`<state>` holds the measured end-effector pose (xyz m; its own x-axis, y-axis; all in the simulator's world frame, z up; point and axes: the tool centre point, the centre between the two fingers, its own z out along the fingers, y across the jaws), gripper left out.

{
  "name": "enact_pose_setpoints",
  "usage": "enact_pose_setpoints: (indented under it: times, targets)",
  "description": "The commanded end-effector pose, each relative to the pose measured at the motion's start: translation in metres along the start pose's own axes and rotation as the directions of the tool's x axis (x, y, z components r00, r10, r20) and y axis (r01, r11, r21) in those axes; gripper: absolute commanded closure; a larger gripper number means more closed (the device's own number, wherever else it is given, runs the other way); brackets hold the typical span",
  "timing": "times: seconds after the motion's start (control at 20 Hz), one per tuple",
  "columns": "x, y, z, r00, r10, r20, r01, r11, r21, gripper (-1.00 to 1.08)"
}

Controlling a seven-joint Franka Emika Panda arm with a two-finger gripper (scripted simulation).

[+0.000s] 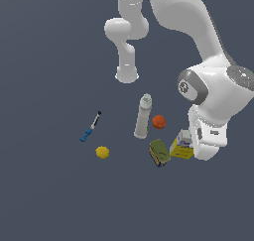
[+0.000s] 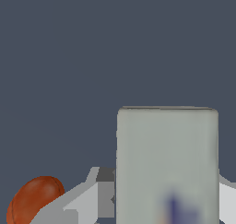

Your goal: Pick up a designated object from a clutter of objects.

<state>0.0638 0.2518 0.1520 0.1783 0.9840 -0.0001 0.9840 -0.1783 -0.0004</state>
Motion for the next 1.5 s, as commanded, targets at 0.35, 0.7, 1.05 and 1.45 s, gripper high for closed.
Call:
enact_pose_setpoints:
  times: [0.35,0.7,1.05,1.45]
  targets:
    - [-0.001,0.0,-0.001,1.0,0.0,0.0,0.0,1.0,0.0,1.08]
    - [-0.023,0.003,-0.017,1.0,0.0,0.0,0.0,1.0,0.0,1.08]
    - [-0.076,0.009,-0.054,1.0,0.0,0.0,0.0,1.0,0.0,1.08]
    - [-0.16,0.02,-0.115,1.0,0.0,-0.002,0.0,1.0,0.0,1.08]
